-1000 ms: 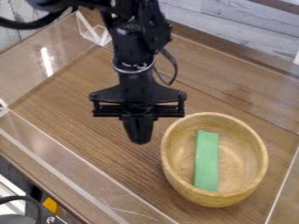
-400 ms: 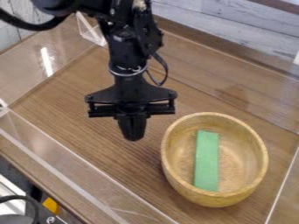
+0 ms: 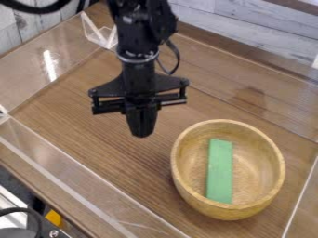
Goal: Remove the green block from inside the brown bowl and put it on the table
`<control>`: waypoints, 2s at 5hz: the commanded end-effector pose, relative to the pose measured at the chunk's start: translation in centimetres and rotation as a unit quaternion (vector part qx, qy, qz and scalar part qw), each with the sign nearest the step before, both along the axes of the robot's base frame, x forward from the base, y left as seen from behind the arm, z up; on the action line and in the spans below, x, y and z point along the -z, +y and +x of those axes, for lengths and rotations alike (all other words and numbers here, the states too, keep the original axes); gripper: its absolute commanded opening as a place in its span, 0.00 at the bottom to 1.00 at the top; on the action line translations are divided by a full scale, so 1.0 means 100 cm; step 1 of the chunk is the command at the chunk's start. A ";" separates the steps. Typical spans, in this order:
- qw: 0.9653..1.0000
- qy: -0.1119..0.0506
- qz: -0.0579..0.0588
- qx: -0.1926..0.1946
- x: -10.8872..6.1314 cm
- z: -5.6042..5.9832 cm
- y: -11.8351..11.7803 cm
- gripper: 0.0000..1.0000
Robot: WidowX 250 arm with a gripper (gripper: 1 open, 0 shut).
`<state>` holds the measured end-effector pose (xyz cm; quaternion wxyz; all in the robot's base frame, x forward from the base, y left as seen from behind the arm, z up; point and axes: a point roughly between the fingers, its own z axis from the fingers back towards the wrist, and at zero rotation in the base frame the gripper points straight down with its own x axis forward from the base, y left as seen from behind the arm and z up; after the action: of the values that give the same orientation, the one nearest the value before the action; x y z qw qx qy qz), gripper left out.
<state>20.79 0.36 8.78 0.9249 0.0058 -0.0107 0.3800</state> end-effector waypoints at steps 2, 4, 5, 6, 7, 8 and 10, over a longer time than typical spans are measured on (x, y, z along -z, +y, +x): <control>1.000 -0.025 0.014 0.006 -0.003 0.017 0.012 0.00; 0.999 -0.025 0.023 0.024 0.015 0.001 0.005 0.00; 0.999 -0.020 0.022 -0.020 0.007 -0.002 0.001 0.00; 1.000 -0.018 0.018 0.000 0.011 -0.005 -0.001 0.00; 1.000 -0.015 0.016 0.020 0.016 -0.010 -0.001 0.00; 0.999 -0.013 0.013 0.028 0.019 -0.011 -0.008 0.00; 0.999 -0.007 0.006 0.051 0.021 -0.009 -0.018 0.00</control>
<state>19.18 -1.43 5.98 0.9435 0.0149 -0.0063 0.3309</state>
